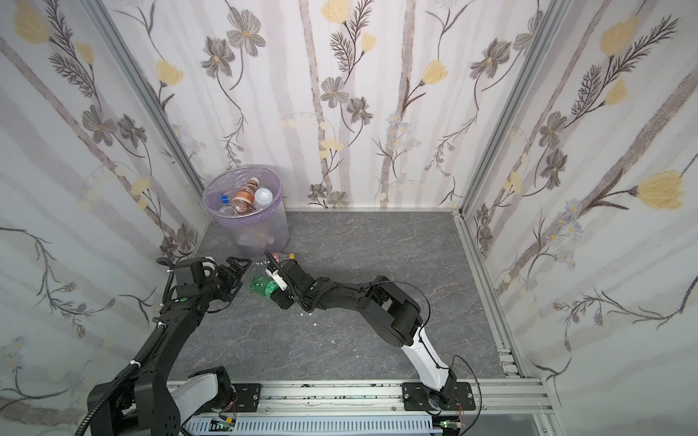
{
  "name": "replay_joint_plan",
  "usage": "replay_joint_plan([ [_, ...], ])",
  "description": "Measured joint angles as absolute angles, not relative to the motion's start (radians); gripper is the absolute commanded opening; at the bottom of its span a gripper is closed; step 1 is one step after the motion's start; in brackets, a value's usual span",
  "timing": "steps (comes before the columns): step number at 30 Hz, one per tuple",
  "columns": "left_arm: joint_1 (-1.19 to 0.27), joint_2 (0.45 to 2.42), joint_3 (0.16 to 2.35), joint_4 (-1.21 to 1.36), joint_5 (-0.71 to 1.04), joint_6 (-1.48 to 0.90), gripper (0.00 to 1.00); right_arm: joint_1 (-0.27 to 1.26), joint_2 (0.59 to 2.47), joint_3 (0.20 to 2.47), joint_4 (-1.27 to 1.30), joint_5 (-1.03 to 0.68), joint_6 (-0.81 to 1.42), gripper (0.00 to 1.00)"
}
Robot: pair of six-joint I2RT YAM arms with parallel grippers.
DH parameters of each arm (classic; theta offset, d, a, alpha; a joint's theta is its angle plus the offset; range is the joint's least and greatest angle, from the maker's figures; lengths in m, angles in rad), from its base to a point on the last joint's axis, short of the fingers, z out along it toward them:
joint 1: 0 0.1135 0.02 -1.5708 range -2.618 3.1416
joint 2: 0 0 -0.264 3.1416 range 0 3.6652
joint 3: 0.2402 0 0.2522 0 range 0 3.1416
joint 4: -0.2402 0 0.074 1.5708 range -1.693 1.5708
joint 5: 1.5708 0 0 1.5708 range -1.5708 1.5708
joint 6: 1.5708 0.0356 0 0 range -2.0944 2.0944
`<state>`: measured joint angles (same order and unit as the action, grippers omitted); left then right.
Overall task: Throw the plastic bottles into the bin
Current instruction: 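Lift the Sprite bottle with the right gripper, then raise the Sprite bottle toward the left gripper while the left gripper grasps its base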
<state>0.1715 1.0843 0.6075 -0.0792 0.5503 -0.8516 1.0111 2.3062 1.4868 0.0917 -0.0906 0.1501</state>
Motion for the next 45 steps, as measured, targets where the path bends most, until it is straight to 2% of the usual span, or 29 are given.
replay_joint_plan([
  [11, 0.075, 1.054, 0.675, -0.08, 0.518, -0.891, 1.0, 0.961, 2.146, 1.445, 0.105, -0.072, 0.208, 0.42],
  [17, -0.011, 1.089, 0.741, -0.072, 0.468, -0.915, 1.0, 0.961, 2.067, 1.43, 0.109, -0.072, 0.239, 0.42],
  [24, -0.043, 1.112, 0.776, -0.051, 0.42, -0.926, 1.0, 0.961, 2.017, 1.413, 0.131, -0.073, 0.253, 0.42],
  [38, -0.097, 1.12, 0.765, 0.022, 0.36, -0.976, 0.77, 0.986, 2.004, 1.383, 0.185, -0.092, 0.329, 0.42],
  [43, -0.103, 1.118, 0.756, 0.036, 0.352, -0.993, 0.81, 0.988, 2.004, 1.383, 0.191, -0.075, 0.344, 0.42],
  [45, -0.104, 1.116, 0.755, 0.043, 0.346, -0.998, 0.88, 0.989, 2.004, 1.384, 0.19, -0.059, 0.361, 0.42],
])
